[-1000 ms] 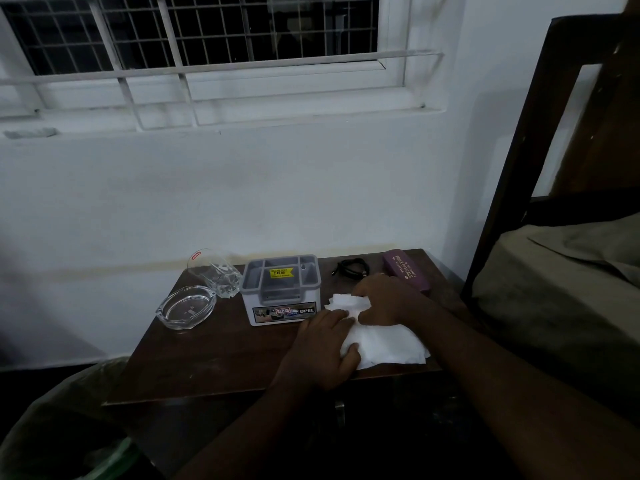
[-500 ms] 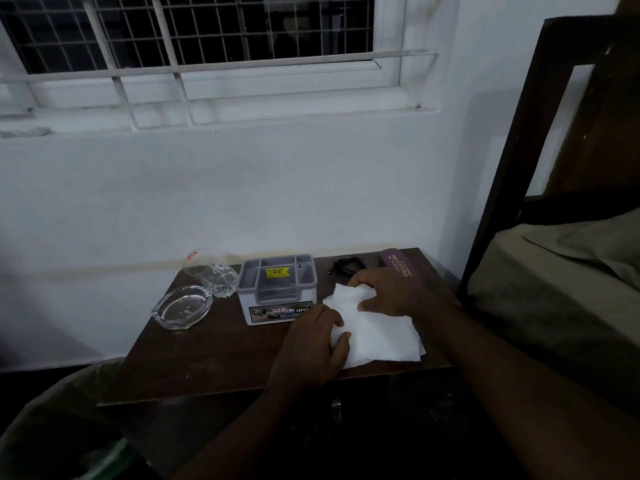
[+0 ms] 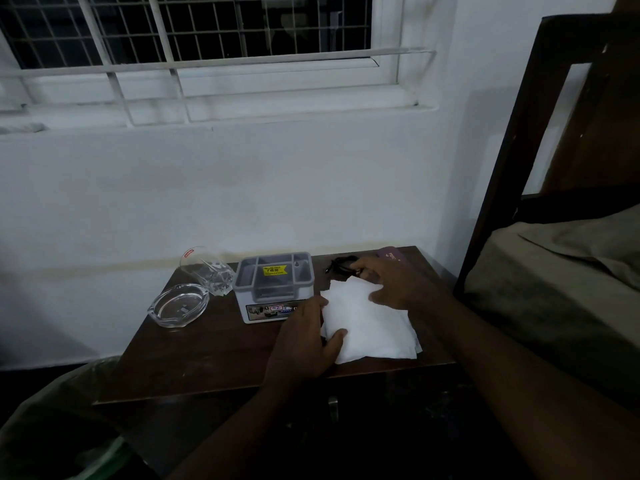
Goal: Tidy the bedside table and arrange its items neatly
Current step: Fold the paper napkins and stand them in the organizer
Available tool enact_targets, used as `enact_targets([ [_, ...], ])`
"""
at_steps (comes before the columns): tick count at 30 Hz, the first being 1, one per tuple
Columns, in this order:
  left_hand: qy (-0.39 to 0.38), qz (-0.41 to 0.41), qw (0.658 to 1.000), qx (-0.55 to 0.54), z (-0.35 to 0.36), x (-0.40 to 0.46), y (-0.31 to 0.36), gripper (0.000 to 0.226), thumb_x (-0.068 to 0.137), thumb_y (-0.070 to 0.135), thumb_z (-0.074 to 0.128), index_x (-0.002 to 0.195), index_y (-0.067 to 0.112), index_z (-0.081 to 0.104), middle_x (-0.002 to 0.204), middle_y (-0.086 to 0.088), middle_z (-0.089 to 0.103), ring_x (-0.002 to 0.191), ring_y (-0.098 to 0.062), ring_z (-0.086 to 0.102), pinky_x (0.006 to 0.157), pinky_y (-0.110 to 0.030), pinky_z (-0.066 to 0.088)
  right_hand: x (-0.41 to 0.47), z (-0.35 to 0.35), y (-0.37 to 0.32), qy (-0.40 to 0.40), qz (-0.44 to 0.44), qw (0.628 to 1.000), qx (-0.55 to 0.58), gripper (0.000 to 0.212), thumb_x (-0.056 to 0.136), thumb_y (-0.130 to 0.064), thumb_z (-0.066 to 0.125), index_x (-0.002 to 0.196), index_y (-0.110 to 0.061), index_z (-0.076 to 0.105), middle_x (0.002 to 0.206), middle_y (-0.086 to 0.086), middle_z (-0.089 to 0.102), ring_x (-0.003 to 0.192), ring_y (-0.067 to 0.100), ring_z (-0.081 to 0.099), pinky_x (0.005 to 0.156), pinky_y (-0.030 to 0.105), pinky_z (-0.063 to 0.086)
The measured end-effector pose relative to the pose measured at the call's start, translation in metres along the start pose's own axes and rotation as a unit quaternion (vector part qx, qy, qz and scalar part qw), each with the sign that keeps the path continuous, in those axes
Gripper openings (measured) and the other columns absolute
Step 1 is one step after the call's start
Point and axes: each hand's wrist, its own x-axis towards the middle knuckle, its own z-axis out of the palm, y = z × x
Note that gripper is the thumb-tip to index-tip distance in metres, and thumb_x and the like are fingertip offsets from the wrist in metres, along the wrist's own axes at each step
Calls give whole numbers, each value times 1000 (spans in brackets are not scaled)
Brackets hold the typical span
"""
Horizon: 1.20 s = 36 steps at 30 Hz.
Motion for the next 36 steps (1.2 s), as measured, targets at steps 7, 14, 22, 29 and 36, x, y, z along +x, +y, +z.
enact_targets([
  [7,6,-3,1000,3,0,-1,1,53,85,49,61,126,17,49,113,2,58,100,-12,54,86,-28,47,1,-2,5,-3,48,999,-17,44,76,-16,78,115,-19,56,103,-3,55,98,16,54,73,23,44],
  [14,11,-2,1000,-9,0,0,2,60,86,50,60,132,14,45,122,0,56,106,-13,54,90,-28,47,-5,-18,-4,38,12,995,87,37,69,-9,82,102,-21,70,102,-12,65,85,0,61,64,3,44],
  [22,-41,-136,940,-311,-23,1,20,61,79,42,75,130,33,45,122,19,60,106,7,58,80,-14,51,-18,-24,-10,7,15,933,359,36,73,6,75,98,-21,73,107,1,73,99,22,70,87,42,58],
  [29,-42,-210,845,-491,-12,14,35,47,80,12,76,124,19,58,117,-1,70,104,-15,68,83,-39,58,-13,-28,-2,-58,34,904,423,32,79,9,69,103,-12,72,105,5,74,97,21,71,84,38,59],
  [36,-74,-283,809,-509,2,20,26,36,87,1,65,120,14,59,117,-9,69,102,-25,69,87,-48,56,3,-15,23,51,-4,998,40,13,75,-33,79,76,-42,69,86,-14,72,75,-8,61,75,27,53],
])
